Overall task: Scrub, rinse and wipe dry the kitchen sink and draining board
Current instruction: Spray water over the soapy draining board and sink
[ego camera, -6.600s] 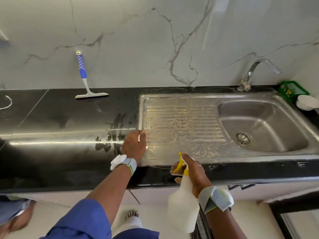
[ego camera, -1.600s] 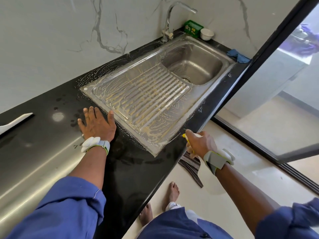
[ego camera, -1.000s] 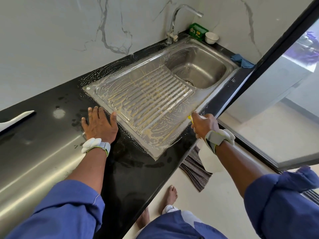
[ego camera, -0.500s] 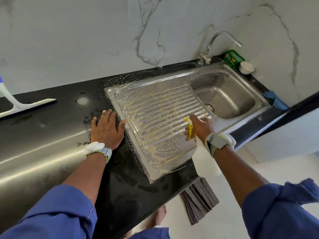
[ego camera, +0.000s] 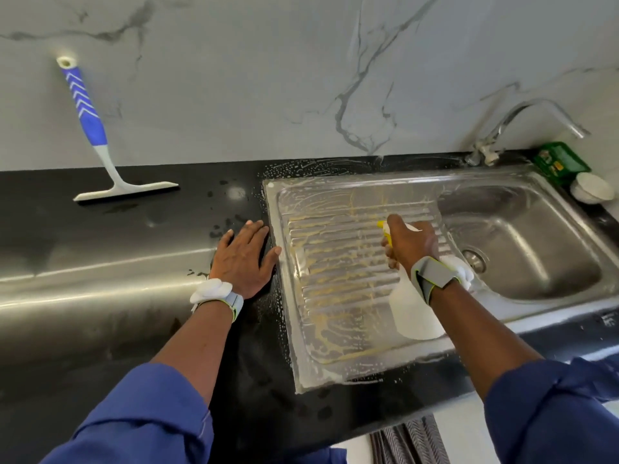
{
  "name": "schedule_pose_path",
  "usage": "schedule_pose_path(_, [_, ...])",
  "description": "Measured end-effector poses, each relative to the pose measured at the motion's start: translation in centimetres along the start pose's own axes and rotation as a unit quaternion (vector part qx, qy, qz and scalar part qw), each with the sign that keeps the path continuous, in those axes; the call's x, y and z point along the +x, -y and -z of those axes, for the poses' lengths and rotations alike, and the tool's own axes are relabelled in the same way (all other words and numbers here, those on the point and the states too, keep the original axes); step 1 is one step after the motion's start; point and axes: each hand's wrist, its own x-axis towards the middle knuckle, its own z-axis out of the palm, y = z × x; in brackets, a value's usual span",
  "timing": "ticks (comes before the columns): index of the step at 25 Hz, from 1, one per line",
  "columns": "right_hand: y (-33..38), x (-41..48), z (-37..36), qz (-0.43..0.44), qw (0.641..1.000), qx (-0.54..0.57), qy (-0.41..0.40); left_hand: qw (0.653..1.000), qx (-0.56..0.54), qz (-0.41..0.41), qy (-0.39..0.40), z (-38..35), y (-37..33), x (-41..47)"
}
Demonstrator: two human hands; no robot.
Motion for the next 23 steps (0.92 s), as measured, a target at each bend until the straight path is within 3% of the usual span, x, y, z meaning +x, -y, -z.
schedule_pose_path(15, [6.3, 9.1, -7.8, -0.034, 0.998, 0.012, 0.046, 0.999, 0.035, 0.004, 0.019, -0.1, -0.1, 0.1])
schedule_pose_path(23, [8.8, 12.3, -8.4, -0.053, 0.993, 0.094, 0.046, 1.0, 0.019, 0.005, 0.022, -0.2, -0.2, 0.4])
